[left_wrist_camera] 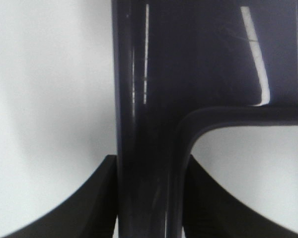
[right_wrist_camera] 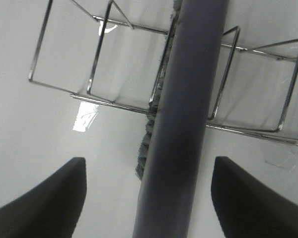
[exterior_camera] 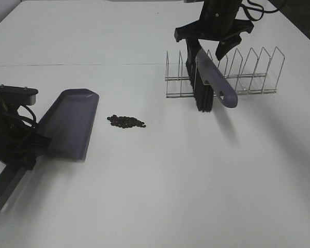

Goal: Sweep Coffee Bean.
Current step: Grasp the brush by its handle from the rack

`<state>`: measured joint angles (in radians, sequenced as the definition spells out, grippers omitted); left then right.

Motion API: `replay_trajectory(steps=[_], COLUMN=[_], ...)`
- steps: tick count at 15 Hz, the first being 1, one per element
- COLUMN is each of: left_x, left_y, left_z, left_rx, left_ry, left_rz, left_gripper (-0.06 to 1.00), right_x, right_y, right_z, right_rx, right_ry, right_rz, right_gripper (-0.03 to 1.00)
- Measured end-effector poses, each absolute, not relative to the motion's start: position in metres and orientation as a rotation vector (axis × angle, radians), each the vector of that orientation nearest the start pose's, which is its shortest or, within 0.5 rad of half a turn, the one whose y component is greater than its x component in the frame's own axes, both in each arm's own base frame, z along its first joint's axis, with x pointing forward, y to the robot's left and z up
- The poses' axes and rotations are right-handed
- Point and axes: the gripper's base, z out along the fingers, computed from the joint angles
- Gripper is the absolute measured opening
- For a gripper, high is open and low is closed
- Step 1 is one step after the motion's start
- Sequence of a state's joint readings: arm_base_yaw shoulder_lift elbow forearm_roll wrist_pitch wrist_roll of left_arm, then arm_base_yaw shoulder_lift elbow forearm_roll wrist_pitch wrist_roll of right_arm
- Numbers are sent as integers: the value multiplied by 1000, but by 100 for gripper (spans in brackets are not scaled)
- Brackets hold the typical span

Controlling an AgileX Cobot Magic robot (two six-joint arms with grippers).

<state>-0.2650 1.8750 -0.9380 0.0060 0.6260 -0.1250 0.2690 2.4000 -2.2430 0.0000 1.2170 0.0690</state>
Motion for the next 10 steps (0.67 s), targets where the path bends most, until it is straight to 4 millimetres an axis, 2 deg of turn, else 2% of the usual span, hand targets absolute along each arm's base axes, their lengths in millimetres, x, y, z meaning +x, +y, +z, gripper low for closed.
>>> replay_trajectory(steps=[2, 5, 10], left_x=[301, 301, 300], left_y=[-81, -82, -82], left_z=[116, 116, 116], left_rx=[220, 214, 214], left_ry=[3042, 3046, 3049], left_rz=[-22, -27, -26], left_gripper=[33, 33, 33], right_x=[496, 498, 499], right_y=[134, 134, 133], right_z=[180, 164, 160], right_rx=[-287, -280, -253], right_ry=[2886, 2917, 2925], right_rz=[22, 6, -19], right_gripper=[59, 59, 44])
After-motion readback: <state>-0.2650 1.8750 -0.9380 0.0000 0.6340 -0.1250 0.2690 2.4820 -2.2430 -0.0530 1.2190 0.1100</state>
